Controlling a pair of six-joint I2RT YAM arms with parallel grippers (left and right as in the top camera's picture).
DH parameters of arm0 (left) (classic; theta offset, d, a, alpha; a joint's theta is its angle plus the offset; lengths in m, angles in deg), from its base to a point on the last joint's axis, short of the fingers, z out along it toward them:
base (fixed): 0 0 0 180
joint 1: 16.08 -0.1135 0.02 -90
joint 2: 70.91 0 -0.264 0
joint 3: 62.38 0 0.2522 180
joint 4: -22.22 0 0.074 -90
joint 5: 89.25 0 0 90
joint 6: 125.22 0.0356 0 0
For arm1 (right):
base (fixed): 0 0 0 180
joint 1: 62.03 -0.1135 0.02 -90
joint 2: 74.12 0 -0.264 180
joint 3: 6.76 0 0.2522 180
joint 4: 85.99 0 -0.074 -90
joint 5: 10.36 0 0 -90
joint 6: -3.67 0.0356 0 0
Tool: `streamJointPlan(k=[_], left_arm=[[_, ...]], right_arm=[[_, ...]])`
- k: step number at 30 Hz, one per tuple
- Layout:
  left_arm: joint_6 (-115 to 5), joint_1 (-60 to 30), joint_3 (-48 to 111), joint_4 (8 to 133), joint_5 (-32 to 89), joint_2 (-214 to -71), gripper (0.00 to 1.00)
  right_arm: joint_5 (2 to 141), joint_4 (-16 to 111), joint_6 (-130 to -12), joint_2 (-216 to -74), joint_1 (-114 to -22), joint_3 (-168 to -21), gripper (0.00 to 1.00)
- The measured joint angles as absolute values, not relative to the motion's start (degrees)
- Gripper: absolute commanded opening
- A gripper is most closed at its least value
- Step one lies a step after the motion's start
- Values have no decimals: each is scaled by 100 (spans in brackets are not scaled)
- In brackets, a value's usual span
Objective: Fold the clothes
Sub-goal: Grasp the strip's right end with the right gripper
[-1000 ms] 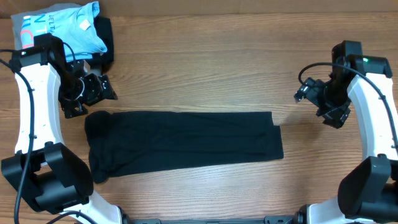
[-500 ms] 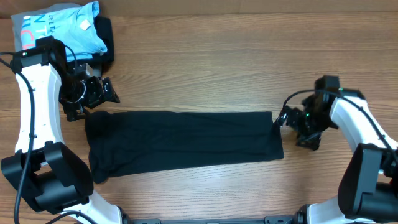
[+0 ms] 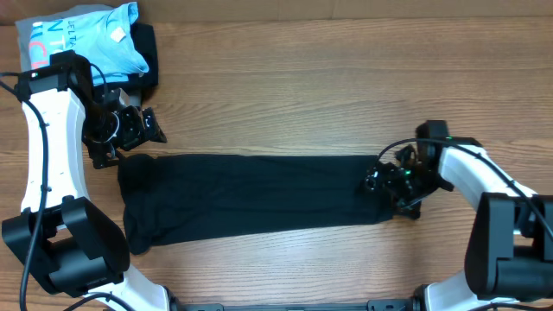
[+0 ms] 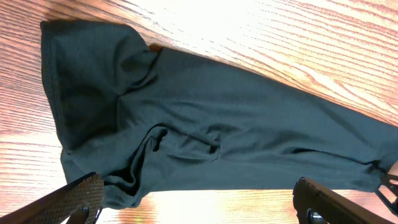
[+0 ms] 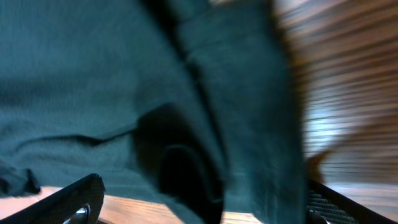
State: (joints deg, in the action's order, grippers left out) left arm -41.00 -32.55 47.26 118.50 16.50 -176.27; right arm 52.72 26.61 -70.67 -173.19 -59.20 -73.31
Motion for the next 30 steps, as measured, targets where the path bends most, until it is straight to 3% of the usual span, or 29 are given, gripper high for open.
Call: streamJointPlan(k=[2,4,5,7,11,12,18,30], left_arm=[[-4100,-3255,4726,11850,1648,-17627,100],[-4100,-3255,4726,11850,1648,-17627,100],[-4100,-3255,4726,11854,1650,-17627,100],[-4100,-3255,4724,11852,1657,-17627,100],[-4100,-3255,4724,11852,1665,-17627,100],[-4100,-3255,4724,11852,1665,-17627,100],[-4100,-3255,4724,11850,1663,-17627,100],[-4100,-3255,4709,11852,1665,-17629,100]], right_arm=[[5239,2676,-7067,-17325,-6110,-7331,94],[5217,2717,-7059,-17332,-6244,-7325,71],[5202,2763,-7043,-17345,-6279,-7316,55],[5187,2842,-7056,-17406,-6327,-7281,34],[5196,2984,-6984,-17517,-6329,-7200,15],[5196,3008,-6984,-17524,-6329,-7193,4],[5222,3013,-6949,-17533,-6305,-7196,4],[6734,1253,-6346,-17428,-5420,-8437,4]])
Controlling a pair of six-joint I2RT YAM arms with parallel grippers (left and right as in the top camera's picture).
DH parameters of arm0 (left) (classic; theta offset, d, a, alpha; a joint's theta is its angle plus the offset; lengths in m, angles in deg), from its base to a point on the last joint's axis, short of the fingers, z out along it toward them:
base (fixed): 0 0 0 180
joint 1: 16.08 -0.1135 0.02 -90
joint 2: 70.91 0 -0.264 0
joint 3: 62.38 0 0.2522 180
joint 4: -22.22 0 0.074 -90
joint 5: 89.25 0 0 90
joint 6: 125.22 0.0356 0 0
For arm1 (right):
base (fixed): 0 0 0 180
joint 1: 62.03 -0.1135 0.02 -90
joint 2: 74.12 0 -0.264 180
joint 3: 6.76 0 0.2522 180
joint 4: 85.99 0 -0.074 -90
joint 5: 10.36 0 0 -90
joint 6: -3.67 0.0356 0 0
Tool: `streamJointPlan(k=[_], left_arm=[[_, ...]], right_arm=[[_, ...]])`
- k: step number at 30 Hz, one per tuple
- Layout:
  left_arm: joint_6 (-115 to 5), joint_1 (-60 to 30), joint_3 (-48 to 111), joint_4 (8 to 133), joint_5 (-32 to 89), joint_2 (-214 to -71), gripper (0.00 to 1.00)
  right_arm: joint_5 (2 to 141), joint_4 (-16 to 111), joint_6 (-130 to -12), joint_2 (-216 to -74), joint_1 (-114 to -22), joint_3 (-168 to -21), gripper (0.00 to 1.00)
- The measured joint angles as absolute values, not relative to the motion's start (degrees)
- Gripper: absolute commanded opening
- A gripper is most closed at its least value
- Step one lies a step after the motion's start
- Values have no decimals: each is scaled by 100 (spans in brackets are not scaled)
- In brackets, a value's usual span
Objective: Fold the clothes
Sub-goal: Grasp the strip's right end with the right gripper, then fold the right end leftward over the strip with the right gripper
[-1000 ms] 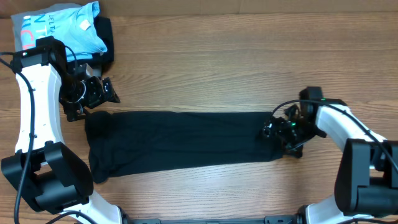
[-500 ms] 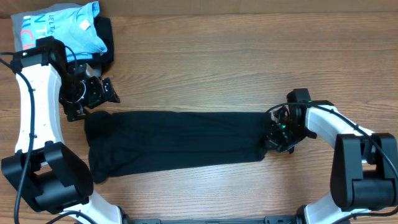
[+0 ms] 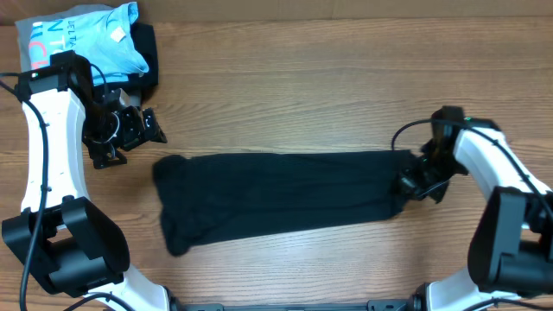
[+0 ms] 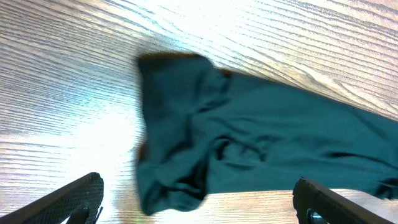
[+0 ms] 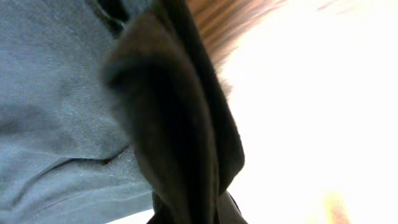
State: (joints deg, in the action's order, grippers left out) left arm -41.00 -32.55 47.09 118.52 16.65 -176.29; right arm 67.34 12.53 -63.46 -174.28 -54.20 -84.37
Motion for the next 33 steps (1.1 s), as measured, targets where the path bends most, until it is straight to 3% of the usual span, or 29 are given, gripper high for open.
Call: streamJointPlan(k=[7,23,33], left_arm=[[-4100,-3255,4687,11848,1665,-17627,100],[-4100,-2901,4687,11725,1665,-17629,100],[-4100,-2643,4687,11627,1663,-17627,100]], right_arm=[[7327,855,-6173,-16770,-5662,-8870,4],[7235,1448,-6090,-16595,-8244,-8883,4],[6889,1769,-6086,-16595,-9221,-8883,4]])
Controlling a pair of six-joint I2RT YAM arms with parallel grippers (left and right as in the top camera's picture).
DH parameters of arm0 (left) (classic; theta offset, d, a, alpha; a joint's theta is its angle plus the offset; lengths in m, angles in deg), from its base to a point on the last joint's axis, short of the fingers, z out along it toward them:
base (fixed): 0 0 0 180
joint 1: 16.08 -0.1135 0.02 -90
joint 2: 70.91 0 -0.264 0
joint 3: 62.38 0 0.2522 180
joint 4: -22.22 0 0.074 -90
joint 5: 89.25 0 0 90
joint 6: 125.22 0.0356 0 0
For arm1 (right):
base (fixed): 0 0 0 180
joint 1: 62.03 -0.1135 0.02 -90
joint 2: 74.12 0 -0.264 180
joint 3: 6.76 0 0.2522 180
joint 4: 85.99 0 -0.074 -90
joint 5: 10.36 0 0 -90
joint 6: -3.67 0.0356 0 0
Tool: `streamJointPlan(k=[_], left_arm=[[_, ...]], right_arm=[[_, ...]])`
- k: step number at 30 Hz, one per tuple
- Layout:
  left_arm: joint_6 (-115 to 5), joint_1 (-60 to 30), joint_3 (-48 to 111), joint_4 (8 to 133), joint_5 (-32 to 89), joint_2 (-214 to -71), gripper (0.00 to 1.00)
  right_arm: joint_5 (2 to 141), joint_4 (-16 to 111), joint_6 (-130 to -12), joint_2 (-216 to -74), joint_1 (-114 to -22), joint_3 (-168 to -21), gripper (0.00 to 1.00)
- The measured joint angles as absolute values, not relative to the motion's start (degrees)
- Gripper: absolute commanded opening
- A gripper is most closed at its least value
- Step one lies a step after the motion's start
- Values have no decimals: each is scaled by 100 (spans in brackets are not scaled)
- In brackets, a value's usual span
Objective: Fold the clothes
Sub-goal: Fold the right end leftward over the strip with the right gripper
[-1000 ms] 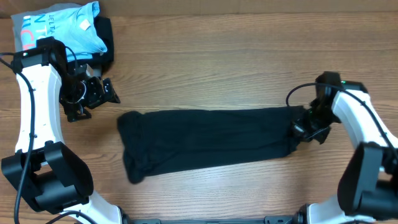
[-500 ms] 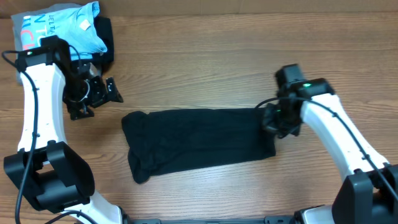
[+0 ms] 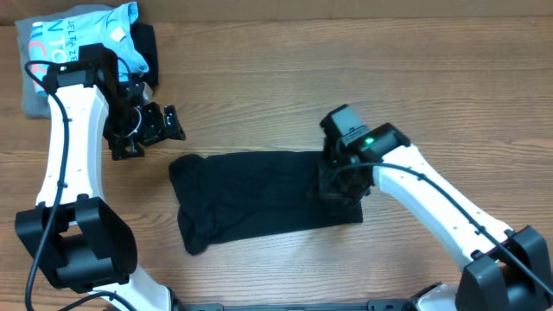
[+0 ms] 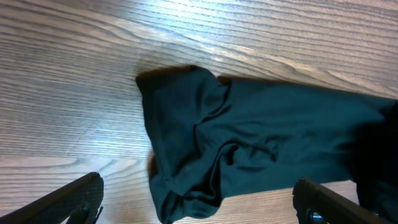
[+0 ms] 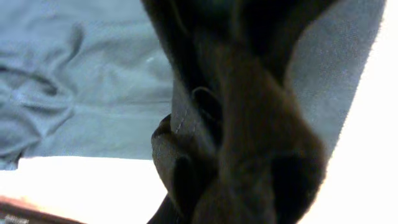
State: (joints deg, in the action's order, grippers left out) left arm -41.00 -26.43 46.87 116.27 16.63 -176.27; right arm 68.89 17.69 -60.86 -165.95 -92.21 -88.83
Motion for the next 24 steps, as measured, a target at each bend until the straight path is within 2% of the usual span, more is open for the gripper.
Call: streamJointPlan(k=[13,16,21,23,24], left_arm=[[-4100,-2619,4687,11631,1663,-17627,100],[-4100,-2619,4687,11631,1663,-17627,100],[-4100,-2619,4687,11634,1663,-17627,100],[-4100,-2619,4687,11634,1663,-17627,100],[-4100,-2619,4687,11634,1663,-17629,100]], right_arm=[[6487,2435,-5782,-16608,-10073,-8881,4],[6446,2519,-5714,-16717,-10176,-8881,12],[6334,2632,-5640,-17043,-10346,-8876,18],[6291,2634,-5631,-17102,-10372,-8876,25],[6275,2643,-5633,-17117,-10377,-8876,33]])
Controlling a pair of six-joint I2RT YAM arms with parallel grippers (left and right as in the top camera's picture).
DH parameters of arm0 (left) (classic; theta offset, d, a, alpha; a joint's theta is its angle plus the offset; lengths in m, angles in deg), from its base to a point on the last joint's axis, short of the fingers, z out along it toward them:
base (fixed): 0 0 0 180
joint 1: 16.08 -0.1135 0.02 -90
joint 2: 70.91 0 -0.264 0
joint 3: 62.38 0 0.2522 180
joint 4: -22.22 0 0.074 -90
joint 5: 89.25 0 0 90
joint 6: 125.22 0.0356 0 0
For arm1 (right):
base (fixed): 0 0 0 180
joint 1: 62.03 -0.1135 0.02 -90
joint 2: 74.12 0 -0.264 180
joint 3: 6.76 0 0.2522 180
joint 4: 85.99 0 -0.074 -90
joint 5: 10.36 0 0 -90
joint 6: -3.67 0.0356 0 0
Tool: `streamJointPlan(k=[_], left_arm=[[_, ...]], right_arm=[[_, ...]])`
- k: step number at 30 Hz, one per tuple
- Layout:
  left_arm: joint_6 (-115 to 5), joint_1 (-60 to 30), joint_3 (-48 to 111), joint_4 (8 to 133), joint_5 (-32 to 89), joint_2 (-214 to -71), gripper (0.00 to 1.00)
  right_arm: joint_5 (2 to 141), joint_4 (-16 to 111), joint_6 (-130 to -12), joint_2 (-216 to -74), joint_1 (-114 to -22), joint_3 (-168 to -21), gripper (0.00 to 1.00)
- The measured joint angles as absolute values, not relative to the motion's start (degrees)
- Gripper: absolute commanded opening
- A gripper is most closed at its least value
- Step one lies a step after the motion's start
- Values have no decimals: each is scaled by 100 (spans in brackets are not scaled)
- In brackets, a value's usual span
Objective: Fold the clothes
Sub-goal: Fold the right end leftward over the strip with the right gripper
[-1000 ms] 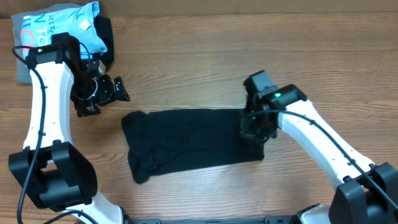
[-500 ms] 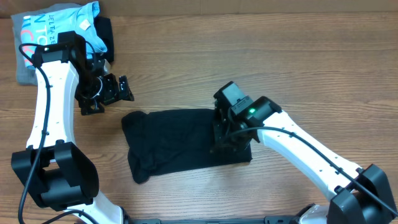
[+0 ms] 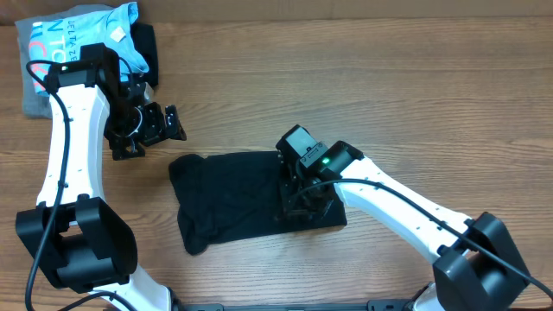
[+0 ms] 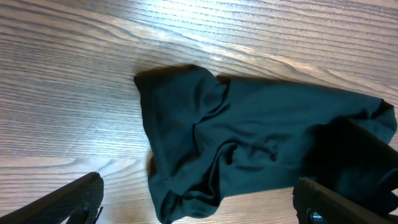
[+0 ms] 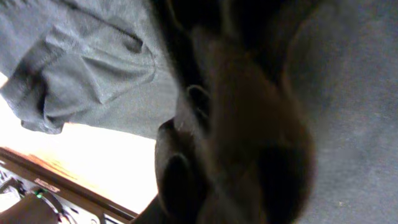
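Observation:
A black garment (image 3: 226, 200) lies bunched on the wooden table, its left end crumpled. My right gripper (image 3: 300, 192) is shut on the garment's right end and holds it lifted over the garment's middle, so that end is doubled back. In the right wrist view, dark cloth (image 5: 249, 118) fills the frame and hides the fingers. My left gripper (image 3: 161, 126) hangs open above bare table, just beyond the garment's top left corner. The left wrist view looks down on the garment (image 4: 236, 140) between the two spread fingers (image 4: 68, 199).
A stack of folded clothes sits at the far left corner: a light blue shirt (image 3: 97, 33) on top of a dark piece (image 3: 149, 53). Bare wood (image 3: 415, 95) spreads to the right of and behind the garment.
My right gripper has moved further left with the garment's right end, so the doubled part reaches further over the middle. The left arm has not moved.
The garment first lay stretched long across the table, with my right gripper open around its right end. Then the gripper was shut on that end and the garment sat further right. After that the end was over the garment's right part, and now over its middle.

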State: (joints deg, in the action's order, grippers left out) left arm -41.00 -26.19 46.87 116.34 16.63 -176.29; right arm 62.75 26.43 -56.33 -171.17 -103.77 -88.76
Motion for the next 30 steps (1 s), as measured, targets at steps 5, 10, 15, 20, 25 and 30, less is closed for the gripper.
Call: streamJointPlan(k=[5,10,15,20,25,30], left_arm=[[-4100,-2619,4685,11631,1661,-17627,100],[-4100,-2619,4660,11631,1663,-17627,100],[-4102,-2619,4660,11634,1663,-17627,100],[-4100,-2619,4660,11636,1663,-17627,100],[-4100,-2617,4658,11640,1661,-17627,100],[-4100,-2580,4656,11660,1661,-17627,100]], right_arm=[[6192,2438,-5638,-17126,-10375,-8890,82],[6184,2160,-5636,-17126,-10375,-9056,87],[6186,2116,-5640,-17126,-10309,-9410,77],[6188,2523,-5695,-17128,-10021,-9554,28],[5976,3058,-5686,-17345,-9953,-9569,4],[5528,3605,-5653,-17961,-9964,-9574,4]])
